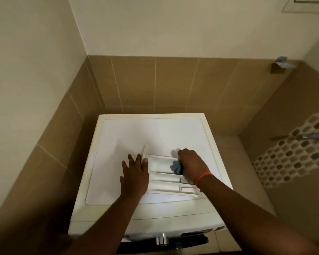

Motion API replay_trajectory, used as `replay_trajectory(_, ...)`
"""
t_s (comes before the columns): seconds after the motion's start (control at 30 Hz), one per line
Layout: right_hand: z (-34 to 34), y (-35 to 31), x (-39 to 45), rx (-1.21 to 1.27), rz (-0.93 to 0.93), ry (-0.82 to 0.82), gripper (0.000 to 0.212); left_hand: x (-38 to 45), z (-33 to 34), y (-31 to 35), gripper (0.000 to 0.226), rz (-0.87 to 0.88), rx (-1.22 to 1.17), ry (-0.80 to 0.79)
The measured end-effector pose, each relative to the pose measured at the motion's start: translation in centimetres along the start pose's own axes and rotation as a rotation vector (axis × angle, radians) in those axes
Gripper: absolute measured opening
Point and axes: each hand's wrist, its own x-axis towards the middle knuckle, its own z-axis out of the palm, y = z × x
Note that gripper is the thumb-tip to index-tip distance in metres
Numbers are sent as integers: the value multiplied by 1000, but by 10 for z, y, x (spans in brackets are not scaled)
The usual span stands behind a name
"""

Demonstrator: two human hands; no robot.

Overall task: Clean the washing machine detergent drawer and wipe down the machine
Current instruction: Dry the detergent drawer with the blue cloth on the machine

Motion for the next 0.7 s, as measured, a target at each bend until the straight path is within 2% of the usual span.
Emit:
replay_trajectory(0.1,-23,17,-8,-31,49,96,17,0,0,0,60,1,6,13)
replay_trajectory(0.2,-51,37,-10,79,206,217,24,0,0,0,60,-4,-19,3)
replay_trajectory(0.3,-51,45,-9,64,363,171,27,1,1,-1,61,-10,-51,0)
replay_trajectory(0.37,-33,30,-8,81,393,89,27,2,2,-1,61,-18,-78,-4)
replay_trajectory(0.53,3,-48,14,186,240,98,27,3,2,-2,59,-31,-122,-30)
replay_trajectory(0.7,8,-104,33,445,56,7,22,5,1,1,59,-61,-138,-41)
